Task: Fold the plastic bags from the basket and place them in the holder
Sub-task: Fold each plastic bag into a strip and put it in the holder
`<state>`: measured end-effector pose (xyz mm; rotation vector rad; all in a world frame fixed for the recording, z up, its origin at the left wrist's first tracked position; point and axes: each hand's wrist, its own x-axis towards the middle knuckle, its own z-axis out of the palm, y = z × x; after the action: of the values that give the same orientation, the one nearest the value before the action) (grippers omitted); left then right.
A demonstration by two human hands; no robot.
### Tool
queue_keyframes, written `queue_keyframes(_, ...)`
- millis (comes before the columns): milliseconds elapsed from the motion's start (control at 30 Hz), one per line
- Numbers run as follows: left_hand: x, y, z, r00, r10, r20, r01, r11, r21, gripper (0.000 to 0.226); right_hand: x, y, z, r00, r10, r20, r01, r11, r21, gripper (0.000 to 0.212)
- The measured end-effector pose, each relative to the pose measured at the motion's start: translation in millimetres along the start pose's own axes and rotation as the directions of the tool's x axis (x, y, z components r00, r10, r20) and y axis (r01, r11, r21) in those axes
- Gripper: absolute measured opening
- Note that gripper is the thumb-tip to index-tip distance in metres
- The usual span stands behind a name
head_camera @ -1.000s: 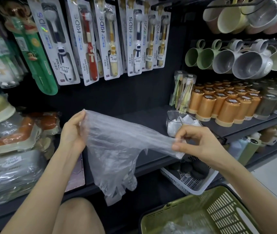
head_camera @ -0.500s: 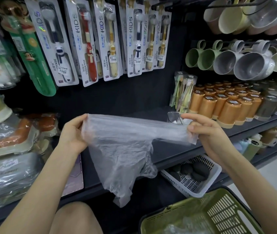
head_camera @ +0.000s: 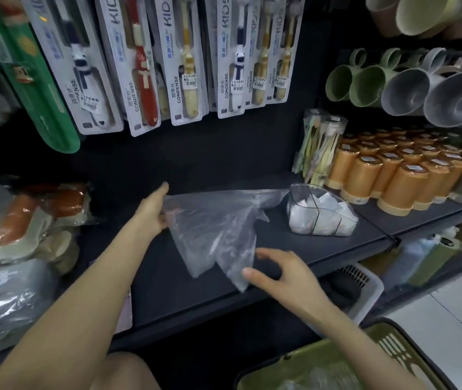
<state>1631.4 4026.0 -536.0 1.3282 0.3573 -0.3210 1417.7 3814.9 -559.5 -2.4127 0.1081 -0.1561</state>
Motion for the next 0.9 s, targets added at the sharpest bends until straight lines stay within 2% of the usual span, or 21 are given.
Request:
queue_keyframes(67, -13, 0, -4, 0.993, -0.079, 0.092, 0.089, 0.990, -0.107, 0.059, 2, 4, 15, 0.998, 0.057, -0.037, -0.056, 0.998, 0.038, 0.060)
queue_keyframes(133, -28, -11, -13, 0.992, -0.109, 0.061, 0.111, 0.994, -0.021, 0.067, 7, 4, 26, 0.989, 0.102, -0.111, -0.086, 0.986, 0.140, 0.028)
queue_keyframes(167, -39, -21, -18, 0.990, -0.136, 0.033, 0.136, 0.990, 0.026, 0.069, 10, 4, 30, 0.981, 0.138, -0.136, -0.110, 0.975, 0.195, 0.020)
queue_keyframes(267, -73, -50, -28, 0.981, -0.191, 0.038, 0.187, 0.978, 0.090, 0.054, 16, -2, 38, 0.961, 0.227, -0.157, -0.160, 0.922, 0.352, 0.022)
queue_keyframes(367, -104, -71, -24, 0.989, -0.097, 0.111, 0.082, 0.988, 0.128, 0.032, 18, -13, 45, 0.957, 0.252, -0.141, -0.161, 0.870, 0.465, 0.024)
queue_keyframes(467, -112, -81, -13, 0.993, 0.045, 0.106, -0.059, 0.989, 0.134, 0.016, 15, -21, 48, 0.960, 0.246, -0.131, -0.152, 0.857, 0.493, 0.024)
queue_keyframes(533, -109, -83, -7, 0.996, 0.035, 0.076, -0.042, 0.995, 0.091, 0.008, 12, -25, 46, 0.963, 0.242, -0.117, -0.151, 0.847, 0.509, 0.023)
queue_keyframes(667, -101, -84, 0, 0.997, -0.028, 0.067, 0.029, 1.000, -0.002, 0.009, 6, -28, 36, 0.966, 0.242, -0.089, -0.156, 0.822, 0.547, 0.021)
queue_keyframes(767, -99, -82, 5, 0.997, 0.005, 0.082, -0.007, 1.000, 0.029, 0.014, 6, -30, 28, 0.971, 0.232, -0.065, -0.159, 0.820, 0.549, 0.020)
queue_keyframes(900, -96, -77, 10, 0.998, 0.013, 0.069, -0.016, 0.999, 0.038, 0.004, 6, -28, 21, 0.980, 0.201, -0.005, -0.166, 0.827, 0.538, 0.024)
